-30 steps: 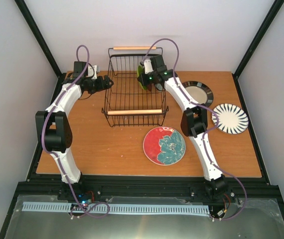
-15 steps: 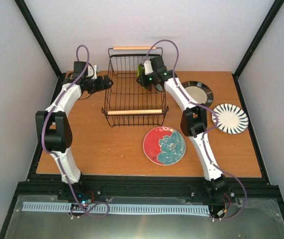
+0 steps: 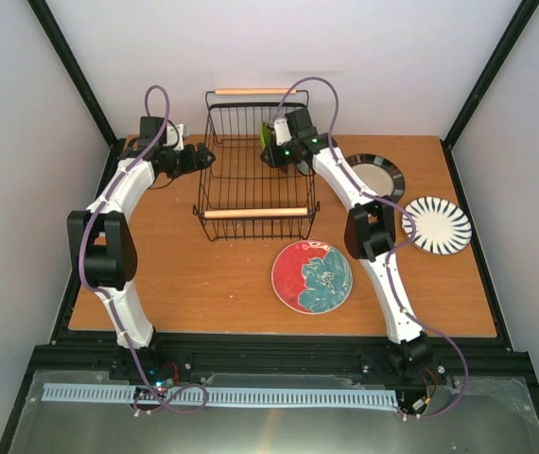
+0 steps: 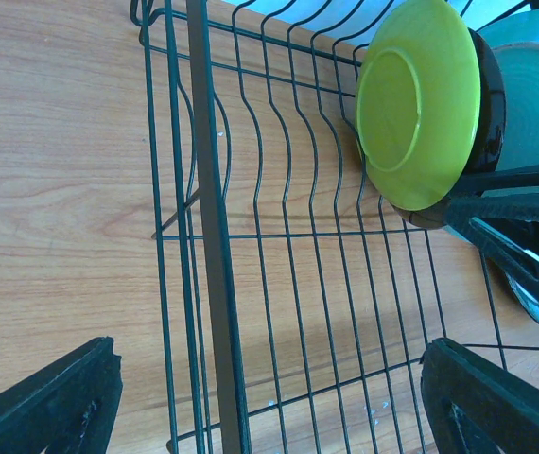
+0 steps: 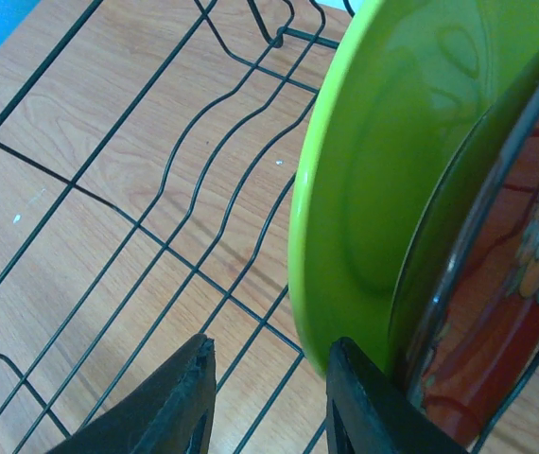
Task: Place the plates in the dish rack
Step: Insert the plate into the dish rack.
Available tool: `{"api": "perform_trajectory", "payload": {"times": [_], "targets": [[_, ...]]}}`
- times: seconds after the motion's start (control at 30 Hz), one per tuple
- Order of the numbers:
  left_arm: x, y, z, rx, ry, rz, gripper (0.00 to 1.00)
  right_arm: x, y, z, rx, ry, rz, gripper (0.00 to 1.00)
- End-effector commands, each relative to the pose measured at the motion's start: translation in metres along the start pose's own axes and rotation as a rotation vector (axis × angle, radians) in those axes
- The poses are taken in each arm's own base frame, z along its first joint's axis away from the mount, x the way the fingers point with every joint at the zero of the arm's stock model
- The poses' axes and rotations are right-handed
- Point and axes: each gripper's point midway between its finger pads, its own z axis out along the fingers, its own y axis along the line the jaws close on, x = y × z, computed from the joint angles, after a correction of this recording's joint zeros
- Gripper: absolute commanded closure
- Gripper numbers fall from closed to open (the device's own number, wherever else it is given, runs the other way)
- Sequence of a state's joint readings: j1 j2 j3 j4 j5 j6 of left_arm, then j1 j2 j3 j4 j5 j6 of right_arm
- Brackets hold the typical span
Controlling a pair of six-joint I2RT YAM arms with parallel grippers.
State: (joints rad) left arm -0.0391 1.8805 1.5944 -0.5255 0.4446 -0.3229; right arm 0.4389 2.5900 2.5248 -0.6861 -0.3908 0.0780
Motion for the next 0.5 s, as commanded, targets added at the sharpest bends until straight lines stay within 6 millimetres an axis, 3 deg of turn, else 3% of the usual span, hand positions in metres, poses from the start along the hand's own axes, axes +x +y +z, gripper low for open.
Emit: {"api": "perform_trajectory", "payload": {"times": [0.0,0.47], "targets": [[-0.011,-0.003,-0.005,0.008,-0.021,0.021,0.12,-0.024,0.007,-0.034,0.038,-0.043,-0.039,0.65],[-0.006,-0.008,-0.010,0.023,-0.027,0.013,0.12,-0.019,0.013,-0.045,0.037,-0.022,-0.047,0.65]]}}
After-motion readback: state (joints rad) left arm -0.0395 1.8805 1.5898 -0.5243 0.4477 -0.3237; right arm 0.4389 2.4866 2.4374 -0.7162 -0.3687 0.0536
